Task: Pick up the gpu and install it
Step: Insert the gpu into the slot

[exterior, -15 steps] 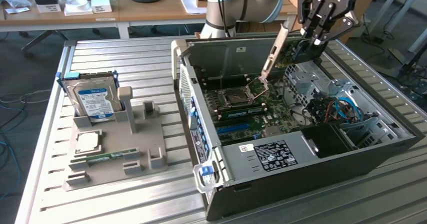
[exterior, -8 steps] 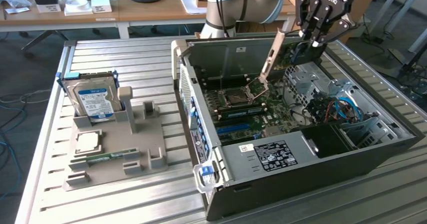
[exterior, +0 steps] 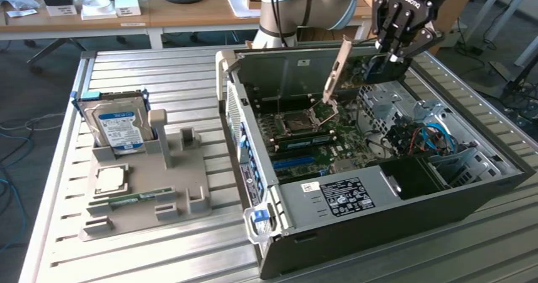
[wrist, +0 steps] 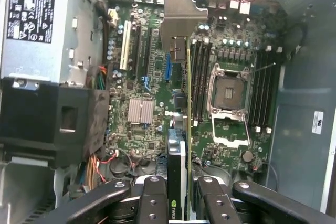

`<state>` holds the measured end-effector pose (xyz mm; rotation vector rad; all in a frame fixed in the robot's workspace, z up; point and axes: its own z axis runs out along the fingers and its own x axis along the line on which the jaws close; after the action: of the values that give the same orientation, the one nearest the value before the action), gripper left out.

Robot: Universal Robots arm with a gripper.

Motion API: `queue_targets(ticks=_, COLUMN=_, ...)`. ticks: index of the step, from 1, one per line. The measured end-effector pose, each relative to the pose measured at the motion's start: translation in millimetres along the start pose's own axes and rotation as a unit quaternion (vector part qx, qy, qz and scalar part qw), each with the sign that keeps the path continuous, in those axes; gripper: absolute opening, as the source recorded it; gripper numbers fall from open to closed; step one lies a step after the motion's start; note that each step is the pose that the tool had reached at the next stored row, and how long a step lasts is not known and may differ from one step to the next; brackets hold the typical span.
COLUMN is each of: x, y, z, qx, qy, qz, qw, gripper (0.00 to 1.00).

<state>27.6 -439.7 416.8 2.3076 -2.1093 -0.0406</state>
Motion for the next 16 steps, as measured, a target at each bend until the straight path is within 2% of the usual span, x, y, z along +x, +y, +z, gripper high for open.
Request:
queue_targets(ticks=3, x=-0.2, y=2.5, z=2.2, qx=0.0010, qy=-0.0002, qz=0.008, qw=1.0000, gripper=0.27)
queue_targets(ticks=10, x=-0.2, y=2.6, z=2.8, qx=0.0011, qy=-0.0003, qz=0.009, qw=1.0000, gripper=0.27)
queue_targets(ticks=16, x=-0.7, y=8.9, z=11.2, qx=0.0020, qy=-0.0001, qz=0.009, qw=1.0000, gripper=0.27)
